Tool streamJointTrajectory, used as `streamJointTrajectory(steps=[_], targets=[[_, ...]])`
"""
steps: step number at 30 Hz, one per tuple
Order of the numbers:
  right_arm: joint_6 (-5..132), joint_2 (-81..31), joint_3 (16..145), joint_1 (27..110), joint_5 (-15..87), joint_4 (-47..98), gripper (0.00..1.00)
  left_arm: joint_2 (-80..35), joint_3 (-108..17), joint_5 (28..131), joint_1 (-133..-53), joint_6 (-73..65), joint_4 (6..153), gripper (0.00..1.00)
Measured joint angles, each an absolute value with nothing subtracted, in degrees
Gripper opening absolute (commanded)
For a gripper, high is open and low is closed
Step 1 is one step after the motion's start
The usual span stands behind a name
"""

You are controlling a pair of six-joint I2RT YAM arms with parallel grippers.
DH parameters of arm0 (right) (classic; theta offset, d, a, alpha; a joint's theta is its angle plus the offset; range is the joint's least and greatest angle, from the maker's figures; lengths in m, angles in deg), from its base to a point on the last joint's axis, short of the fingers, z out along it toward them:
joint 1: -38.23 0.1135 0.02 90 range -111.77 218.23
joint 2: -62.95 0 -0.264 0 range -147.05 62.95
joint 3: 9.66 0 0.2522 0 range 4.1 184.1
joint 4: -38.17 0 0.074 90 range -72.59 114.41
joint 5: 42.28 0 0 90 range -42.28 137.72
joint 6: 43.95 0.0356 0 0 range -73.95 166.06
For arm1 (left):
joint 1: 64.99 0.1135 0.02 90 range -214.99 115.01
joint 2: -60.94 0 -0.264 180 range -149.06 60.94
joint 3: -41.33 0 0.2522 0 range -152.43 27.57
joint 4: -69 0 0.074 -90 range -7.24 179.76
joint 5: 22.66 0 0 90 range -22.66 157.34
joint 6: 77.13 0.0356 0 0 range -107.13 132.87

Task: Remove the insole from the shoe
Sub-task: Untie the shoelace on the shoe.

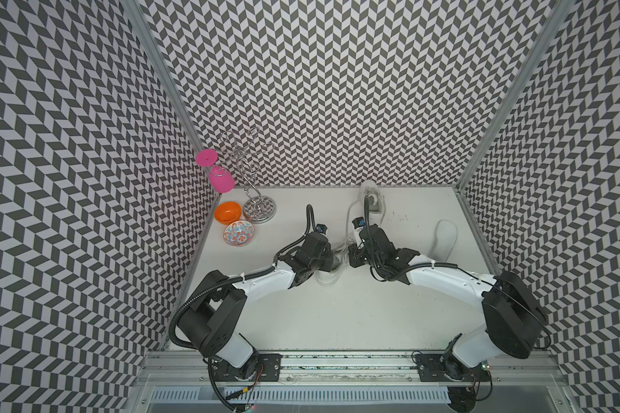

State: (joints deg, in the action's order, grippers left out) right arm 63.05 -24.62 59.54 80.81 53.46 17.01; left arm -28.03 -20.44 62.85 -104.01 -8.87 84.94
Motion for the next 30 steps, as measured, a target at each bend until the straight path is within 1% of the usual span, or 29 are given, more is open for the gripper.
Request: streamJointTrajectory(steps=[3, 7, 18, 30], targets=[[63.22, -22.01, 57.88, 80.81, 53.50, 17.10, 0.00, -28.03, -20.41, 62.56, -104.12, -8.85, 84.78, 0.15], [63.64, -19.68, 56.75, 80.81, 53.94, 17.16, 0.00, -28.05, -20.33, 62.08, -104.39, -8.83, 84.63, 0.01], [65.13, -16.20, 54.12, 80.81, 55.91, 16.94, 0.00, -28.29, -20.44, 61.14, -104.21, -9.68, 84.59, 0.00], [67.77, -4.16, 48.14, 80.53, 64.21, 16.99, 0.00, -26.35, -18.60, 60.97, -100.78, -14.29, 84.30, 0.00]])
